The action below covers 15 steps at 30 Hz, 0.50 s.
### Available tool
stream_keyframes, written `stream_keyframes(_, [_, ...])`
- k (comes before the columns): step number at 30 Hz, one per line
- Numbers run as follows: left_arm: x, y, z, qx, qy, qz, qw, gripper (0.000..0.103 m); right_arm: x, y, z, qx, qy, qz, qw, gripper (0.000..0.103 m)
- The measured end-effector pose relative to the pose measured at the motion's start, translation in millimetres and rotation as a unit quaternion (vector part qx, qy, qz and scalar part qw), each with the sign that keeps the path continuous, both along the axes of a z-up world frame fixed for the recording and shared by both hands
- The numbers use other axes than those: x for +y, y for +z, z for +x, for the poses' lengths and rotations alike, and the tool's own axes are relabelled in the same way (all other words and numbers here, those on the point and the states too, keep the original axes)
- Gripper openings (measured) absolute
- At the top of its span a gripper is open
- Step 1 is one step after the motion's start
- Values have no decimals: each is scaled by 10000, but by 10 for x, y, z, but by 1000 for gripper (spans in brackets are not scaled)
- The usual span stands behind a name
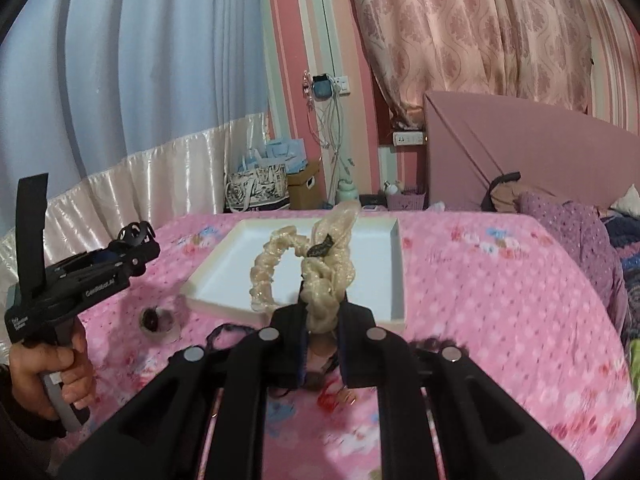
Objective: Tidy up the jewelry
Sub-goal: 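Carry both items over the white tray and open both tools to drop them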
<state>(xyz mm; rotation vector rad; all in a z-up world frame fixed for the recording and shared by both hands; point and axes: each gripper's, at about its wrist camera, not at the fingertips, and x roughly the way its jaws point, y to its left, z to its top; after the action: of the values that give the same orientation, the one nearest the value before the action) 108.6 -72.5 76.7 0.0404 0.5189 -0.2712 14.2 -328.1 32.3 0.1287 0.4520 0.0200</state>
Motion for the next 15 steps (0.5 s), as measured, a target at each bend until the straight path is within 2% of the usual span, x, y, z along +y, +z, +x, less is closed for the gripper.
stream_keyframes(4, [-108, -6, 333, 108, -23, -128, 9999, 46, -178, 12, 240, 34, -34, 21, 10000, 11])
stream_keyframes(11, [-171, -281, 821, 354, -57, -109, 9993, 46, -361, -123, 875, 217, -61, 355, 9991, 11])
stream_keyframes(13, [-143, -429, 987, 539, -86, -48, 9985, 46, -347, -246, 1102, 436, 18, 449, 9980, 11])
stream_keyframes(15, [-91, -547, 1118, 794, -176, -230, 9964, 46, -326, -358, 1267, 592, 106, 538, 9967, 11])
